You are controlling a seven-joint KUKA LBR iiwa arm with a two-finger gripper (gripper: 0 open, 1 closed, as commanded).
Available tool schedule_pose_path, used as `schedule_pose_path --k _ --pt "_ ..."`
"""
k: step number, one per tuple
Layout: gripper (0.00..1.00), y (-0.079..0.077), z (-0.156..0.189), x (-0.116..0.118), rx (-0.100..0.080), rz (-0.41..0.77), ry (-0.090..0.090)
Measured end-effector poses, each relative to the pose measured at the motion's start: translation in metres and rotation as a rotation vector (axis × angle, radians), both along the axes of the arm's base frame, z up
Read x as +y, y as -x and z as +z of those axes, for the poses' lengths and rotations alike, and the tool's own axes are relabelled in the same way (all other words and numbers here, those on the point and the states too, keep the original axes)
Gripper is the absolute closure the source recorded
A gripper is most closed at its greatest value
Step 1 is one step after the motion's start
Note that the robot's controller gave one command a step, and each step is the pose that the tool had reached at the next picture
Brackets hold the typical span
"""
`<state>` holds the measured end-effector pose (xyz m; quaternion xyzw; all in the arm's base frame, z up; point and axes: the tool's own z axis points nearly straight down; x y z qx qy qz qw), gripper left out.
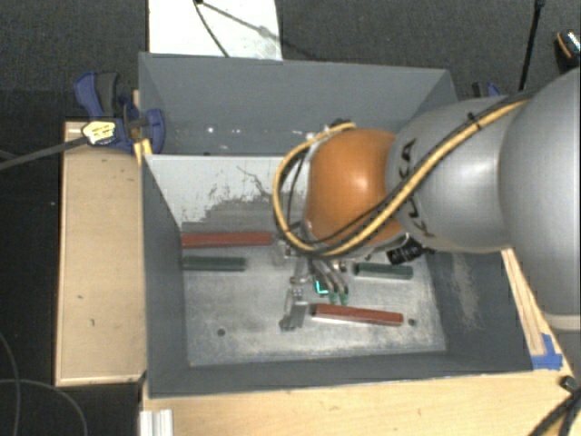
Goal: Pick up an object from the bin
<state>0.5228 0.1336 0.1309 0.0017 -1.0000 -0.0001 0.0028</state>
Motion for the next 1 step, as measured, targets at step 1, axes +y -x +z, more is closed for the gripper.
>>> schedule_pose_path --k 1 --pt "0.00 -0.0111 -0.0622 -0.0584 -0.003 0.159 0.001"
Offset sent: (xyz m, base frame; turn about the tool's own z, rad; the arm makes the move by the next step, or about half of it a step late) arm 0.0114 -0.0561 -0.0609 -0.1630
